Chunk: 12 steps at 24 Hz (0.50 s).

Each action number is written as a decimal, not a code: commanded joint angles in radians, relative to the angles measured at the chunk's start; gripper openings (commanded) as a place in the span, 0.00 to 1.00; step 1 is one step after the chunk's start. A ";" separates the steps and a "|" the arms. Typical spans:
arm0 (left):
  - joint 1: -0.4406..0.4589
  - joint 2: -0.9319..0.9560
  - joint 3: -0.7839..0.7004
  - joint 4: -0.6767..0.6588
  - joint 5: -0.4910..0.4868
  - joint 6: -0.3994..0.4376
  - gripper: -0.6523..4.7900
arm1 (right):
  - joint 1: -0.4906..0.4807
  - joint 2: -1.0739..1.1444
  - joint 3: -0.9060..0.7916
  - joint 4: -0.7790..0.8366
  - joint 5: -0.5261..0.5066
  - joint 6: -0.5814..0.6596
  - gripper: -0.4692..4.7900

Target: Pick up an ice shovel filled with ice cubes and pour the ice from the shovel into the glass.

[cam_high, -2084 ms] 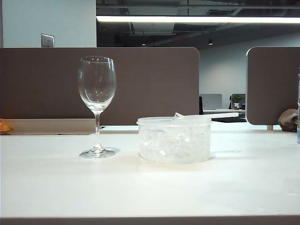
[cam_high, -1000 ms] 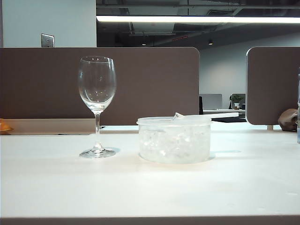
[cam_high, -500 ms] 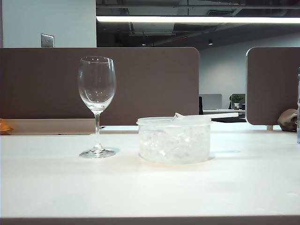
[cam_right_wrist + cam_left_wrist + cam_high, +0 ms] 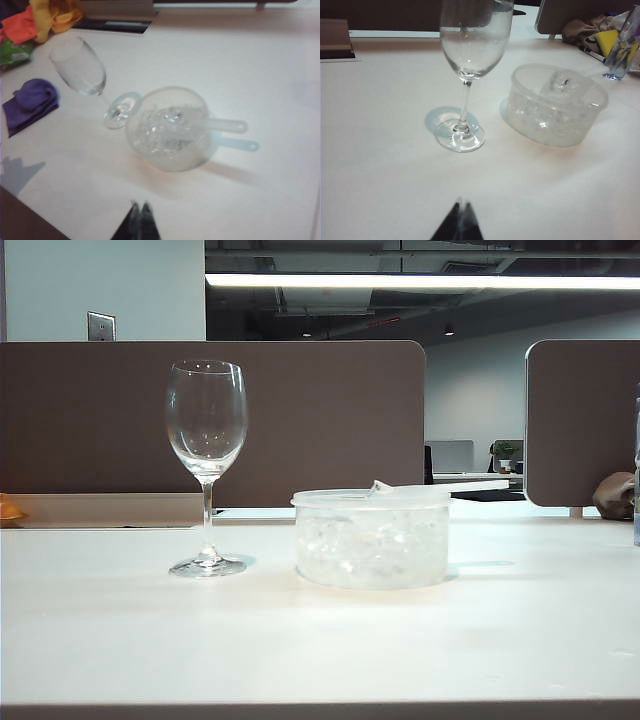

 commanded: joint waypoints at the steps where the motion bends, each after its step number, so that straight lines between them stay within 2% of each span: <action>1: 0.001 0.001 0.001 0.000 0.010 0.004 0.11 | 0.016 0.150 -0.023 0.125 -0.018 0.095 0.09; 3: 0.001 0.001 0.001 0.000 0.010 0.004 0.11 | 0.021 0.238 -0.058 0.263 -0.029 0.234 0.09; 4: 0.001 0.001 0.001 0.000 0.010 0.004 0.11 | 0.018 0.283 -0.095 0.398 -0.027 0.338 0.09; 5: 0.001 0.001 0.001 0.000 0.010 0.003 0.11 | 0.013 0.298 -0.116 0.466 -0.026 0.393 0.09; 6: 0.001 0.001 0.001 0.000 0.010 0.003 0.11 | -0.006 0.331 -0.176 0.656 -0.018 0.558 0.09; 7: 0.001 0.001 0.001 0.000 0.010 0.004 0.11 | -0.011 0.341 -0.204 0.741 -0.008 0.628 0.09; 8: 0.001 0.001 0.001 0.000 0.010 0.004 0.11 | -0.014 0.365 -0.277 0.945 0.048 0.825 0.09; 9: 0.001 0.001 0.001 0.000 0.010 0.004 0.11 | -0.014 0.371 -0.300 1.000 0.069 0.880 0.09; 10: 0.001 0.001 0.001 0.000 0.010 0.004 0.11 | -0.014 0.389 -0.376 1.163 0.137 1.051 0.09; 12: 0.001 0.001 0.001 0.000 0.010 0.004 0.11 | -0.011 0.408 -0.444 1.291 0.183 1.188 0.09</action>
